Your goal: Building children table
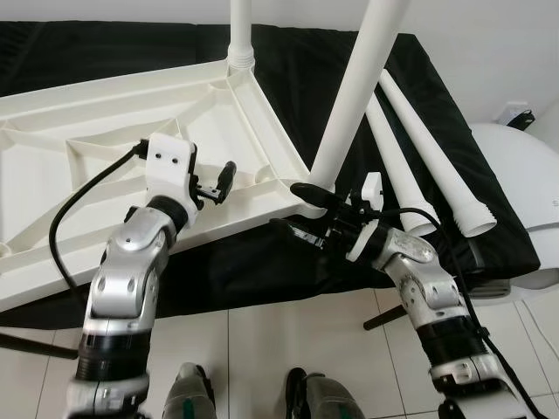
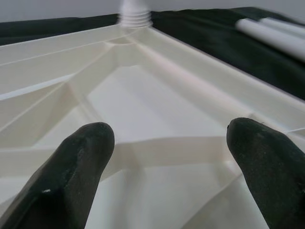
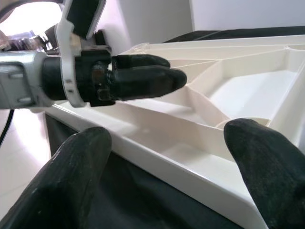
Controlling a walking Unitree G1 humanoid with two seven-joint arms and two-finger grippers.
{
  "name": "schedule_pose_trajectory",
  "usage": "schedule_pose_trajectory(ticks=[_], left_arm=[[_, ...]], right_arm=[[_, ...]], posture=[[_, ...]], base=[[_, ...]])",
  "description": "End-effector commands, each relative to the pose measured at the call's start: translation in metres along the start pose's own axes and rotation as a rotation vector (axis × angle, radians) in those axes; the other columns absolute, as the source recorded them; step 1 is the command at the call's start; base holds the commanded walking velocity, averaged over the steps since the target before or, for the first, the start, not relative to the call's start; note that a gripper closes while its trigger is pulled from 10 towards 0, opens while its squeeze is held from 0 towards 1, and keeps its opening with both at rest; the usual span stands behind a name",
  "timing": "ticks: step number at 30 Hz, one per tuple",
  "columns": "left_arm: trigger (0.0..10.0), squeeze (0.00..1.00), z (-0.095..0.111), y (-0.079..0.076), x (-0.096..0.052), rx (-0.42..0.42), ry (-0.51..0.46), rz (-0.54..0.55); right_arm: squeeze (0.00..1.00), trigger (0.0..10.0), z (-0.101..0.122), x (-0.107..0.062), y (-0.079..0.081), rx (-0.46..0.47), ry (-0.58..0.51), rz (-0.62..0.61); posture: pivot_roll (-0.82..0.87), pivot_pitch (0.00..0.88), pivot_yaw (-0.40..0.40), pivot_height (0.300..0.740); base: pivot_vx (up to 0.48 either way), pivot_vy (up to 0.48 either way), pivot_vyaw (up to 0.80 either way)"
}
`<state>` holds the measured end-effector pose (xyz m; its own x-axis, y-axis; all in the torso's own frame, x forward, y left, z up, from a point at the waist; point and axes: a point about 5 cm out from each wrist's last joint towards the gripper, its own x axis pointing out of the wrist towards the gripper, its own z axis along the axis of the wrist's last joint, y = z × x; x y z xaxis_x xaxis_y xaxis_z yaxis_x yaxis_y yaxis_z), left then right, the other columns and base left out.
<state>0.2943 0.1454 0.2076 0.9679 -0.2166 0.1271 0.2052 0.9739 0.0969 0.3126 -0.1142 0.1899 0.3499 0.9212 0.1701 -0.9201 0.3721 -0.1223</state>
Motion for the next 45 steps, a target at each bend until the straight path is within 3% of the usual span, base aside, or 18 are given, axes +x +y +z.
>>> schedule_pose_trajectory(ticks=[1, 9, 14, 17, 23, 28, 32, 36, 37, 39, 41, 43, 45], left_arm=[[10.0, 0.00, 0.003, -0.002, -0.004, -0.004, -0.022, 0.027], [10.0, 0.00, 0.006, -0.015, -0.022, -0.015, -0.021, 0.007], [10.0, 0.00, 0.019, -0.026, -0.039, -0.009, -0.067, -0.013], [10.0, 0.00, 0.035, -0.034, -0.048, -0.019, -0.120, -0.041], [10.0, 0.00, 0.043, -0.028, -0.055, 0.000, -0.145, 0.004], [10.0, 0.00, 0.052, -0.009, -0.063, 0.006, -0.160, 0.106], [10.0, 0.00, 0.055, -0.009, -0.066, 0.007, -0.161, 0.113], [10.0, 0.00, 0.056, -0.010, -0.068, 0.001, -0.159, 0.121], [10.0, 0.00, 0.057, -0.011, -0.069, 0.001, -0.159, 0.123], [10.0, 0.00, 0.057, -0.011, -0.070, -0.002, -0.155, 0.124], [10.0, 0.00, 0.057, -0.011, -0.070, -0.002, -0.155, 0.124], [10.0, 0.00, 0.056, -0.012, -0.070, -0.014, -0.147, 0.122], [10.0, 0.00, 0.055, -0.013, -0.069, -0.015, -0.141, 0.114]], right_arm=[[0.00, 10.0, 0.003, -0.004, -0.004, 0.005, -0.011, -0.005], [0.00, 10.0, 0.013, -0.004, -0.019, -0.019, -0.025, -0.012], [0.00, 10.0, 0.018, -0.002, -0.027, -0.023, -0.033, 0.001], [0.00, 10.0, 0.016, -0.005, -0.044, -0.032, 0.002, -0.038], [0.00, 10.0, 0.015, -0.006, -0.054, -0.028, 0.022, -0.059], [0.00, 10.0, 0.019, -0.001, -0.065, -0.043, 0.034, -0.082], [0.00, 10.0, 0.023, 0.002, -0.072, -0.060, 0.045, -0.108], [0.00, 10.0, 0.031, 0.004, -0.084, -0.112, 0.061, -0.188], [0.00, 10.0, 0.041, 0.004, -0.094, -0.144, 0.046, -0.297], [0.00, 10.0, 0.048, 0.003, -0.100, -0.175, 0.027, -0.371], [0.00, 10.0, 0.048, 0.003, -0.100, -0.175, 0.027, -0.371], [0.00, 10.0, 0.077, -0.002, -0.111, -0.294, -0.081, -0.523], [0.00, 10.0, 0.090, 0.000, -0.112, -0.311, -0.153, -0.533]], posture=[[0.12, 0.246, -0.067, 0.740], [0.12, 0.290, -0.063, 0.740], [0.14, 0.330, -0.054, 0.740], [0.15, 0.351, -0.043, 0.740], [0.17, 0.366, -0.035, 0.740], [0.21, 0.373, -0.036, 0.740], [0.21, 0.372, -0.037, 0.740], [0.22, 0.369, -0.044, 0.740], [0.23, 0.368, -0.048, 0.740], [0.23, 0.364, -0.051, 0.740], [0.23, 0.364, -0.051, 0.740], [0.23, 0.361, -0.051, 0.740], [0.23, 0.359, -0.049, 0.740]], base=[[0.000, 0.000, 0.00], [0.000, 0.000, 0.00], [0.000, 0.000, 0.00], [0.000, 0.000, 0.00], [0.000, 0.000, 0.00], [0.000, 0.000, 0.00], [0.000, 0.000, 0.00], [0.000, 0.000, 0.00], [0.000, 0.000, 0.00], [0.000, 0.000, 0.00], [0.000, 0.000, 0.00], [0.000, 0.000, 0.00], [0.000, 0.000, 0.00]])
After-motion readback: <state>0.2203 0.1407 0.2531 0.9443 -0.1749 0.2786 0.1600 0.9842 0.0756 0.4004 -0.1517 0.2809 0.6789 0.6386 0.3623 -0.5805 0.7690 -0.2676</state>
